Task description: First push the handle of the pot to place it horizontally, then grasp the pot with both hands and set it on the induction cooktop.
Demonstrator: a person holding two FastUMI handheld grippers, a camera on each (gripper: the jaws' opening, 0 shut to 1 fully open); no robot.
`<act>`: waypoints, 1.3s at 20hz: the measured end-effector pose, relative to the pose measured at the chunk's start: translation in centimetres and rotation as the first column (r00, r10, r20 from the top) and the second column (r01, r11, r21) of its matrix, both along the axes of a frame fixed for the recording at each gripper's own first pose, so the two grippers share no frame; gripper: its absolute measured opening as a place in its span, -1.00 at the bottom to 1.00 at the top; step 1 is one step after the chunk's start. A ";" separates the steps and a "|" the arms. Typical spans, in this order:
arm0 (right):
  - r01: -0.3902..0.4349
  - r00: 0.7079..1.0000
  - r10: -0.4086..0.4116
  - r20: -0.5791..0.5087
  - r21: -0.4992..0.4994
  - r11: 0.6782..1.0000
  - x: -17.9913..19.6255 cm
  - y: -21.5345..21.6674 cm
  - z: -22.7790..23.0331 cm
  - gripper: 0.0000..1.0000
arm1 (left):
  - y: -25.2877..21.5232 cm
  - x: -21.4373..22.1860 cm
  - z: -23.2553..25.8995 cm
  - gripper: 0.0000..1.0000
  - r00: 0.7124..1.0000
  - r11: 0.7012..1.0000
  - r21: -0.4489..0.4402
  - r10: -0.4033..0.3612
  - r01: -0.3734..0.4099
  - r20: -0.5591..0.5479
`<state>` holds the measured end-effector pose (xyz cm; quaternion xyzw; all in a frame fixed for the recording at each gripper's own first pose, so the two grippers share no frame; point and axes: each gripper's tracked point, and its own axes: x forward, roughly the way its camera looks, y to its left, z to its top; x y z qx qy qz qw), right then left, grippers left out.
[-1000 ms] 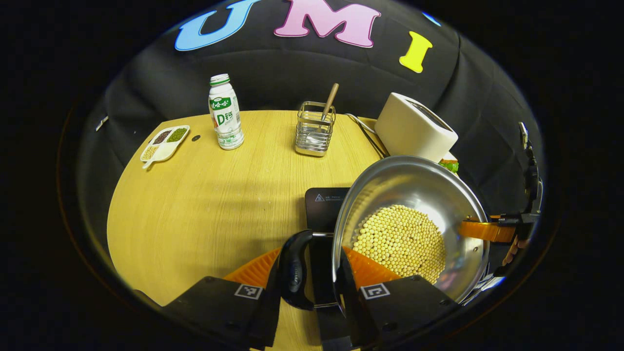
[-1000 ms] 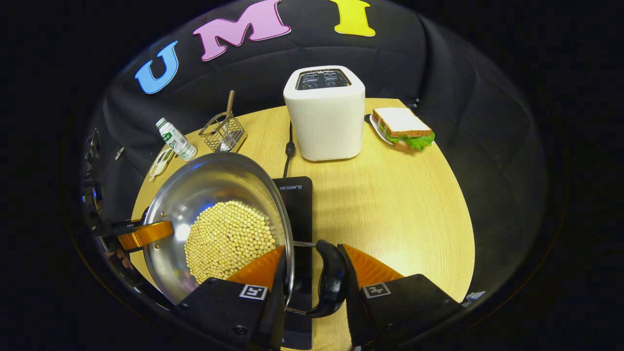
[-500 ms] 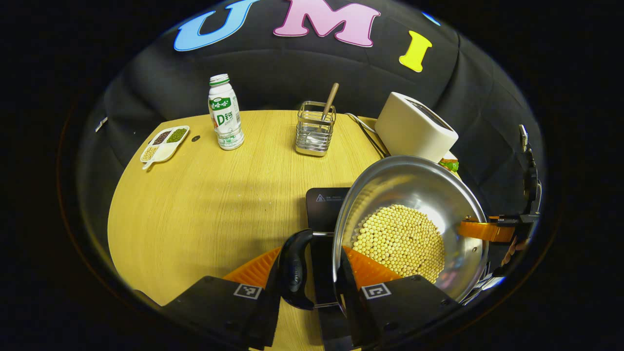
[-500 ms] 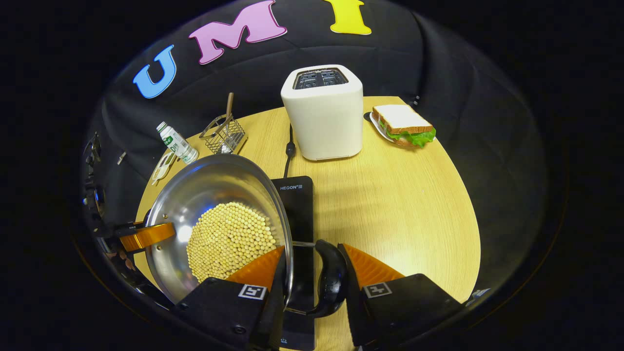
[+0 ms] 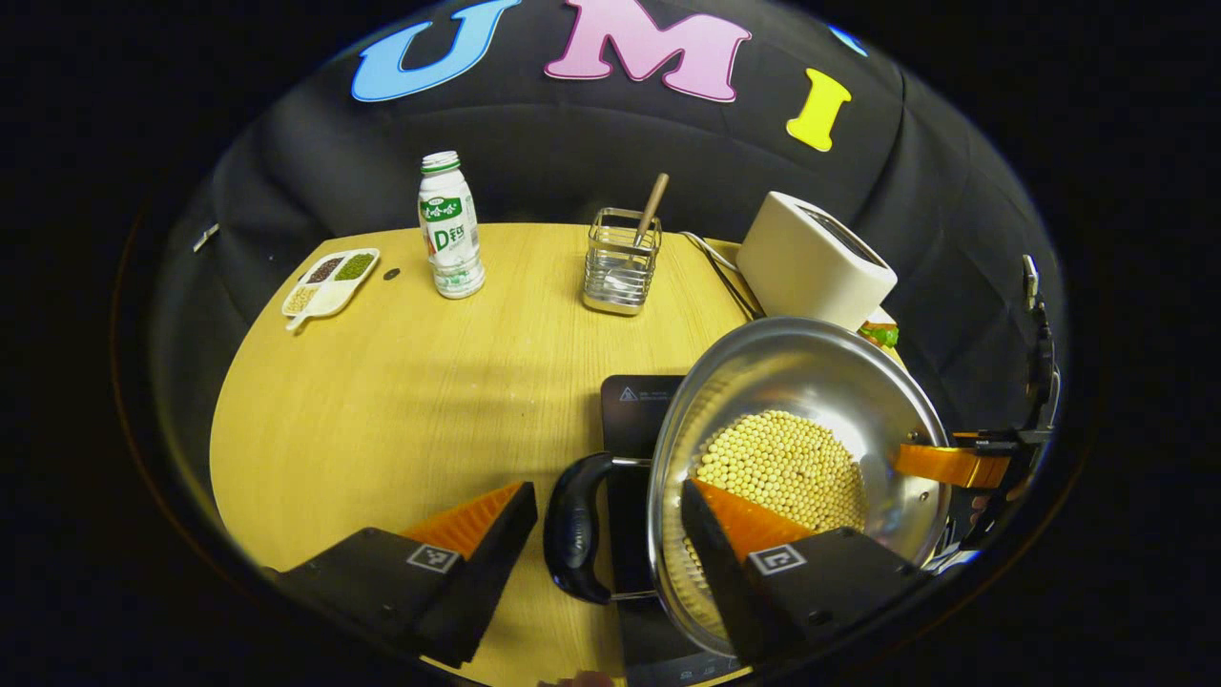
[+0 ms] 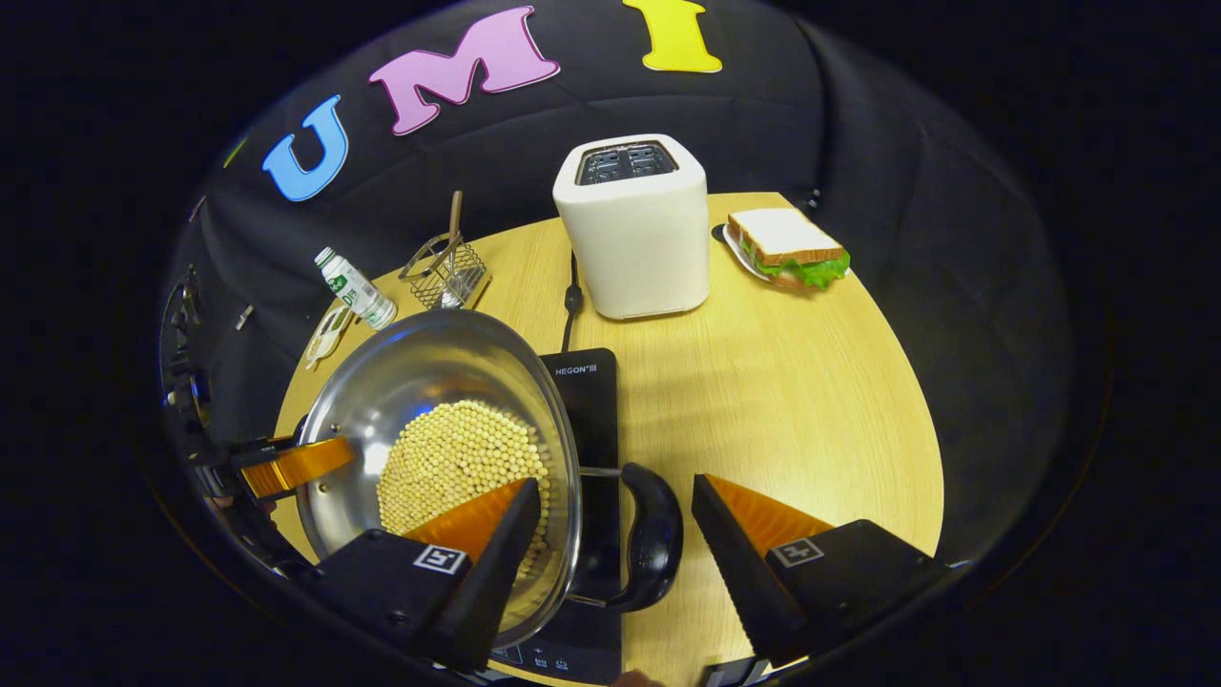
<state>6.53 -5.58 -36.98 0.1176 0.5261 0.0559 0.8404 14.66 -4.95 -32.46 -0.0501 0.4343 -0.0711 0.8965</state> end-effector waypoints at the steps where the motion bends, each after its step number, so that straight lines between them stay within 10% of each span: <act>1: 0.006 1.000 -0.006 0.008 -0.001 1.000 0.0 -0.1 0.3 0.98 | 0.1 -0.1 0.2 0.92 1.000 1.000 0.007 0.003 -0.003 0.003; 11: 0.130 0.951 -0.112 0.287 -0.043 0.991 0.7 -2.0 9.9 0.98 | 0.2 -2.1 8.1 0.91 0.976 1.000 -0.013 0.004 -0.001 0.216; 26: 0.148 0.721 -0.029 0.692 -0.113 0.983 -3.4 3.3 29.1 0.97 | 2.9 -10.4 25.6 0.90 0.799 0.998 -0.062 0.045 -0.010 0.599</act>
